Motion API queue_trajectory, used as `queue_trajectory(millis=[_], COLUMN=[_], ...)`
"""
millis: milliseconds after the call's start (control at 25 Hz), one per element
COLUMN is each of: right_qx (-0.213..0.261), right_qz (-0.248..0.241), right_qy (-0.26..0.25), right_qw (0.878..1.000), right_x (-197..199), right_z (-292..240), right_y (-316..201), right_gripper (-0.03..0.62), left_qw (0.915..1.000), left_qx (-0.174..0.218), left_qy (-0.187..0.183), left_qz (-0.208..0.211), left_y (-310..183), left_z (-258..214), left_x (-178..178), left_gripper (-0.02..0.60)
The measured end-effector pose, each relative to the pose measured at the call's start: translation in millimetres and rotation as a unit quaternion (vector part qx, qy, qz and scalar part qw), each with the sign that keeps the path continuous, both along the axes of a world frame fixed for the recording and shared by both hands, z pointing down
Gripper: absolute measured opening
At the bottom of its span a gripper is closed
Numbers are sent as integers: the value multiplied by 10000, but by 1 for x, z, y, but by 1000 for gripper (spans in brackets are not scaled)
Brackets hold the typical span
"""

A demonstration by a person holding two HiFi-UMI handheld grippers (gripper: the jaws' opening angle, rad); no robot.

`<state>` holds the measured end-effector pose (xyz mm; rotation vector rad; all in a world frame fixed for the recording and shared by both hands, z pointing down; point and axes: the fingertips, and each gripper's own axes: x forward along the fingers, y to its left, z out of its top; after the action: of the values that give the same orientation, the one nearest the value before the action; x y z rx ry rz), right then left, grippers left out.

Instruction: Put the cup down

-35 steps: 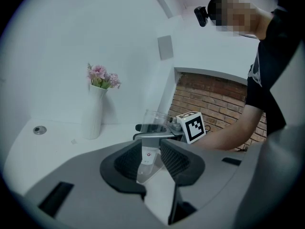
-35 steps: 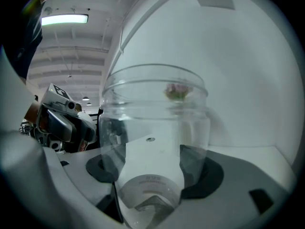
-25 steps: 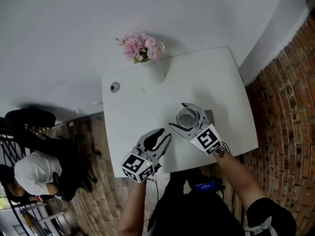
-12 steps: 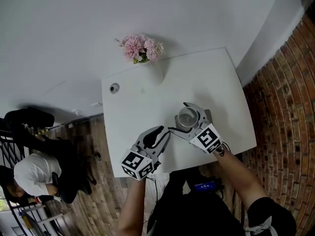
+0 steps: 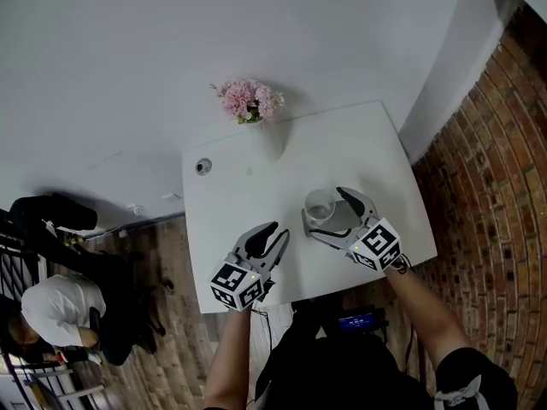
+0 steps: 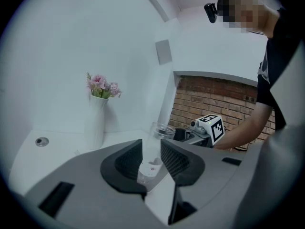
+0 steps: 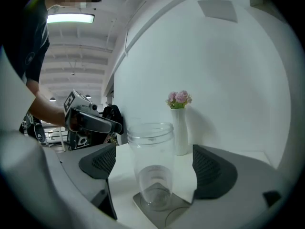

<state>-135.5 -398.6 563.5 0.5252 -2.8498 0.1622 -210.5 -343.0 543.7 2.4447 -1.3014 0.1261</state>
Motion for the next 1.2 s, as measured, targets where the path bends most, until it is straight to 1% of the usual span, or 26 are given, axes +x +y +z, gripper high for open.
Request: queue_trajectory(millis=[160,280,360,400,480,760,880,1040,1200], right_qx=[-311,-407,-423,-418,-392,-397,-410,-385,-388], right_qz=[122,213,244,265,327,667,721,750,773], right_qy=[-115,-218,-152,-82,51,285,289,290,301], right_qw=[9994,9987,9987,9987,9987,9966,9961,9960,9958], right_x=[20,34,40,42,44,42,41,39,39], right_z=[-20,-35,-39,-40,-41,-42,-41,-42,-42], right_y=[2,9,18,21,24,18,17,17,18], right_gripper=[492,491,481,451,350,160,113,84,69], left_qw=[9998,9995,9995,9994,9993,9991,9989,9990,9991], left_qx=[168,282,316,337,375,429,453,434,417], left_qy=[45,59,23,7,-12,-49,-61,-61,-39], left_qz=[-91,-91,-60,-54,-55,10,78,119,102], left_y=[0,1,5,6,6,1,-1,-1,-1], left_z=[-13,-21,-24,-26,-28,-34,-35,-34,-32], left_x=[-4,-2,0,0,0,2,6,7,3], left_gripper=[115,115,112,109,100,77,66,54,51])
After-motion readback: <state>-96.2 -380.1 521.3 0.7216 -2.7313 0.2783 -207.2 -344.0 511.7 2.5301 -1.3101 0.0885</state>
